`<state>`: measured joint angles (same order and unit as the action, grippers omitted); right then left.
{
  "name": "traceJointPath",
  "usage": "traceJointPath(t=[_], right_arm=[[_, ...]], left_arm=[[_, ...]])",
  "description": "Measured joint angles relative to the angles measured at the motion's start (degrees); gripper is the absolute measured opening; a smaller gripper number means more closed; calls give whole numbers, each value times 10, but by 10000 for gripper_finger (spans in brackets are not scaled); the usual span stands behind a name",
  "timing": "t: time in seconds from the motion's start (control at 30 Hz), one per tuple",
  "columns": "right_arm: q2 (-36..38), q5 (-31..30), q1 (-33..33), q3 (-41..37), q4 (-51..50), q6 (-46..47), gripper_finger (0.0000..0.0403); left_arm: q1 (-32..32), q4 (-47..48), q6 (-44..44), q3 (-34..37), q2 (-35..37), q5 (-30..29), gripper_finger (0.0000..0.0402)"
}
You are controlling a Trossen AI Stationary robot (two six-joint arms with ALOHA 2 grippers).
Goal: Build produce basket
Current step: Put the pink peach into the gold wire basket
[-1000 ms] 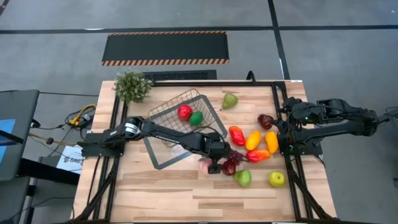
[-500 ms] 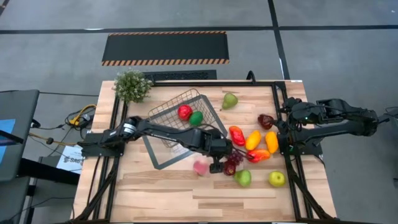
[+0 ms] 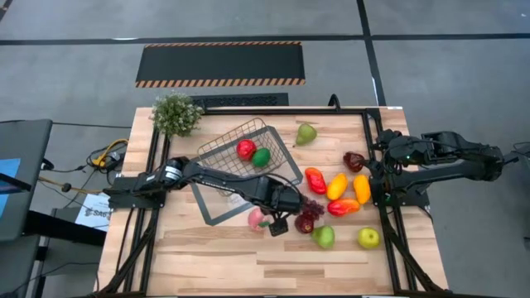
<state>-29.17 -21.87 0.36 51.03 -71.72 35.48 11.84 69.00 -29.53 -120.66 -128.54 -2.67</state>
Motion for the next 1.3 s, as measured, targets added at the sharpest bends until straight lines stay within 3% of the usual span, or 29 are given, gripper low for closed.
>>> traceJointPath(t=[0.53,0.73,1.0,1.3], right_arm=[[0,0,0,0,2,-14,385],[0,-3,0,0,5,-14,385],[0,-5,0,0,6,-14,385],[0,-5,0,0,11,-10,385]], left_arm=[[48,54,46,10,18,-81,400],[47,16,60,97,59,-88,400],[54,-167,65,278,150,-66,400],[42,-228,100,335,150,-53,400]])
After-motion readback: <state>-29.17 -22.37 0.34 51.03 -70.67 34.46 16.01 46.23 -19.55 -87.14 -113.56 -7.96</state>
